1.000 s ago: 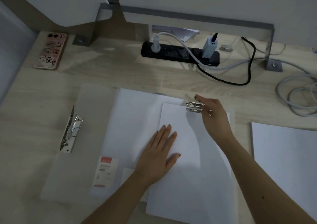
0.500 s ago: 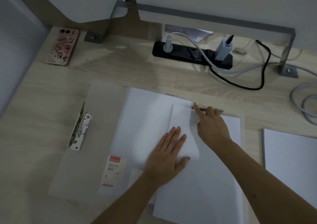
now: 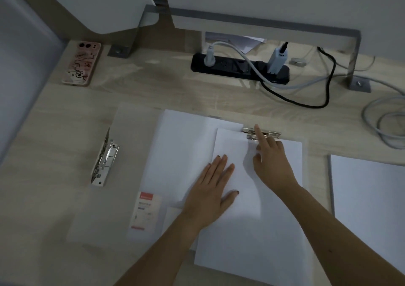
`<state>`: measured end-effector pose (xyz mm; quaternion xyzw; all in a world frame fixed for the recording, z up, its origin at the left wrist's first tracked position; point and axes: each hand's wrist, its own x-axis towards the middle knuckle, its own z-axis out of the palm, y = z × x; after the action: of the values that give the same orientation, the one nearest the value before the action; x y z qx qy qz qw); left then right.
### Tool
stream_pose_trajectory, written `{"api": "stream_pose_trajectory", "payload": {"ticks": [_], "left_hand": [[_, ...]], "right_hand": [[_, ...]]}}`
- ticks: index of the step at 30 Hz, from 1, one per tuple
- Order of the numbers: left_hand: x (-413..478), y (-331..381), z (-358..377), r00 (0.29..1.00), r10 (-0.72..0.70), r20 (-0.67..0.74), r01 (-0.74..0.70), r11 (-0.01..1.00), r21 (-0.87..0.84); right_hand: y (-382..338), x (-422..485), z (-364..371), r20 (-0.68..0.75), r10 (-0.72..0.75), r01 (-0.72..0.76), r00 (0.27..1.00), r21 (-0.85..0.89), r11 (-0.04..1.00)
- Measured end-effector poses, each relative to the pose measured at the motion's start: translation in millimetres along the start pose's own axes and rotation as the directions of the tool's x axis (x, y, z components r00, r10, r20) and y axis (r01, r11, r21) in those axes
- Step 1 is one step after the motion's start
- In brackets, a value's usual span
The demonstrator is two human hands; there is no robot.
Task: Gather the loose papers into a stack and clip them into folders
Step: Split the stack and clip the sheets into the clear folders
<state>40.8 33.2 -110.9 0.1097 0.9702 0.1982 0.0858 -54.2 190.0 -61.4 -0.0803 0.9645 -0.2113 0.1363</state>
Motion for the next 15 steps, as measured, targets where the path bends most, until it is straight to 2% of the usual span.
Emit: {"api": "stream_pose_trajectory", "payload": {"ticks": [2, 4, 9, 12, 15], "left_hand": [[-0.6, 1.0, -0.7, 1.000, -0.021, -0.004, 0.021, 1.000, 0.009], [-0.3, 6.9, -2.8, 0.998, -0.056, -0.012, 0.056, 0.998, -0.009], [-1.4, 57.1, -10.4, 0.983, -0.184, 0.019, 0.185, 0.982, -0.041], [-0.3, 117.9, -6.3, 0.995, -0.096, 0.031, 0.101, 0.976, -0.192], [1.5, 180.1, 2.3, 0.998, 0.015, 0.063, 0.012, 0.915, -0.404]], "right_hand": [[16.3, -19.8, -9.8, -0.056, 0.034, -0.027, 0.998, 0.122, 0.992], [43.1, -43.4, -22.7, -0.128, 0.127, -0.104, 0.984, 0.176, 0.979], [130.0, -112.9, -58.2, -0.212, 0.409, -0.377, 0.888, 0.174, 0.910], [180.7, -149.2, -73.3, -0.230, 0.538, -0.507, 0.811, 0.183, 0.843], [217.7, -170.9, -82.7, -0.205, 0.649, -0.611, 0.733, 0.220, 0.760]]}}
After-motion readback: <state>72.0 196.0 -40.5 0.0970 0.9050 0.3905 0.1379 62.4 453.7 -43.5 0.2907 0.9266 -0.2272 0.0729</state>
